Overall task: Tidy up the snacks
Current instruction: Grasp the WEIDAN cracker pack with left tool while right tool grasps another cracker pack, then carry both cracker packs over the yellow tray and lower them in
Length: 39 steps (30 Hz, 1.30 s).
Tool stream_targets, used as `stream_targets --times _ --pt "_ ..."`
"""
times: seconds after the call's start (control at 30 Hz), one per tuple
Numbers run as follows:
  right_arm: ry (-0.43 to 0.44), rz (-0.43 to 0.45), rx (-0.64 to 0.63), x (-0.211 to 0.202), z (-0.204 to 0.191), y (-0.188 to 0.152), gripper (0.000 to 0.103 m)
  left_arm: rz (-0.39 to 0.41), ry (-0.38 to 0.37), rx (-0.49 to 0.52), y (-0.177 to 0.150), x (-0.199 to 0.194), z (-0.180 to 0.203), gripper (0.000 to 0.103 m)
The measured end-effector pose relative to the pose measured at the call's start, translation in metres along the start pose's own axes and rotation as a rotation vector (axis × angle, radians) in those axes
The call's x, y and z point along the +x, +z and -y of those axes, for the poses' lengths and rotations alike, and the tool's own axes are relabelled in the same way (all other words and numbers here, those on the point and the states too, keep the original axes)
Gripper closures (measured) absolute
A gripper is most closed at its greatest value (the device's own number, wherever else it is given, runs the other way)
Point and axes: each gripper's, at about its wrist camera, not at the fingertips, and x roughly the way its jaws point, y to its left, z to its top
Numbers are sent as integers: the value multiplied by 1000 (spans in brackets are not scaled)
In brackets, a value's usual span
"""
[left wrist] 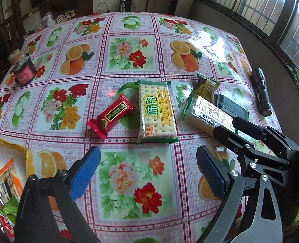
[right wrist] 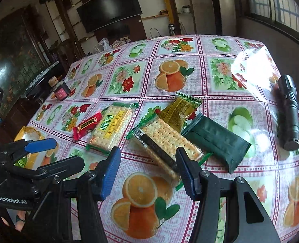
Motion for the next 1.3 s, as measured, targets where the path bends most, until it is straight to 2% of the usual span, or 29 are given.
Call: stream_targets --times 0.13,0.23,0.3,0.47,0.53,0.63,0.73,0.77,0.8,0.87,0.97,1.13,1.3 --pt "-32 -14 1 15 14 6 51 -25 -4 2 16 24 3 8" --pt "-26 -43 -22 15 17 10 58 -48 -16 1 23 37 1 8" --pt "6 -59 -67 12 14 7 58 -62 -5 10 27 48 0 8" --pt "-22 -63 -188 18 -2 5 59 -44 112 106 40 66 12 8" --pt "-46 -64 -195 23 -2 11 59 -37 101 118 41 67 10 8" --pt "-55 -76 -202 31 -2 21 58 -30 89 135 38 62 3 17" --pt "-62 -98 -227 39 -3 27 50 -30 66 148 29 50 -3 36" --pt "-62 -125 -233 43 -3 27 47 -33 58 158 26 46 -3 49" --pt "-65 -154 -247 47 -4 25 46 -37 50 165 23 43 -4 54" --pt "-77 -198 -275 51 -5 15 47 -43 29 171 19 39 -3 55" --pt "-64 -192 -242 42 -6 8 56 -41 43 178 22 43 2 54" --pt "-95 -205 -149 27 -8 -5 56 -50 60 209 34 55 19 49" --pt "-37 -139 -18 -5 1 -29 57 -26 53 223 17 47 26 55"
